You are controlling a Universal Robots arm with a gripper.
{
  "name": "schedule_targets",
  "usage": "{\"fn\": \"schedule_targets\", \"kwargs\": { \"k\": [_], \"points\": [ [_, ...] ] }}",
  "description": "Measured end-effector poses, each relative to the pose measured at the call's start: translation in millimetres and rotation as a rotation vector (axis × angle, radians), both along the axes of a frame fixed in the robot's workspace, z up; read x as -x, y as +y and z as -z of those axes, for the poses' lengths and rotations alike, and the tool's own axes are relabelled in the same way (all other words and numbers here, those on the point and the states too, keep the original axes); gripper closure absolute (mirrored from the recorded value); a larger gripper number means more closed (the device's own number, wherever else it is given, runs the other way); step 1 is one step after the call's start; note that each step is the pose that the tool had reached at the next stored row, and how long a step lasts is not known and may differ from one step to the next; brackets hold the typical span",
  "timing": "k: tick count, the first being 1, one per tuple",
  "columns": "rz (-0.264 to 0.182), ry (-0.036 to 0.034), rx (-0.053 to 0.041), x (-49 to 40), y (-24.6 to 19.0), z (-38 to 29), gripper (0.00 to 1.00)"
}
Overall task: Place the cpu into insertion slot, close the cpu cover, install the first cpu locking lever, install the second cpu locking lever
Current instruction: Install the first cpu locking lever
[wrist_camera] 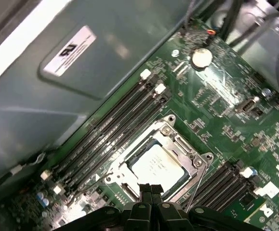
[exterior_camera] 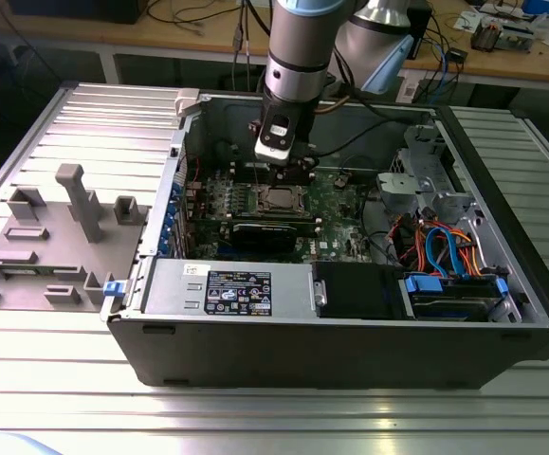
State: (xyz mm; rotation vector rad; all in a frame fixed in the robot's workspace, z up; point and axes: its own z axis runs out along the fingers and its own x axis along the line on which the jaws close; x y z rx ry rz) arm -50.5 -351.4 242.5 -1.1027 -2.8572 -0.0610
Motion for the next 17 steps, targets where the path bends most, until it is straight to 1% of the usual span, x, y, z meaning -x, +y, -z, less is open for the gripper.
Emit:
{"fn": "schedule_targets", "kwargs": {
  "k": [1,4,7,9,10,12,14,16,17],
  "points": [
    [-0.018,0.0,-0.0003,-0.1,0.0,0.2,0.89],
    [-0.053,-0.002,-0.0009,-0.1,0.0,0.4,0.89],
    [-0.086,-0.0027,-0.0054,-0.1,0.2,0.5,0.89],
    [-0.095,-0.0055,-0.0065,-0.1,0.1,-0.2,0.89],
    [-0.097,-0.0084,-0.0066,-0.1,0.2,-0.8,0.89],
    [-0.099,-0.0176,-0.0061,-0.1,0.1,-2.8,0.89],
    [-0.106,-0.0356,-0.0054,-0.1,0.1,-3.4,0.89],
    [-0.116,-0.0505,-0.0048,-0.1,0.2,-3.4,0.89],
    [-0.126,-0.0532,-0.005,-0.1,0.2,-3.3,0.89]
  ]
}}
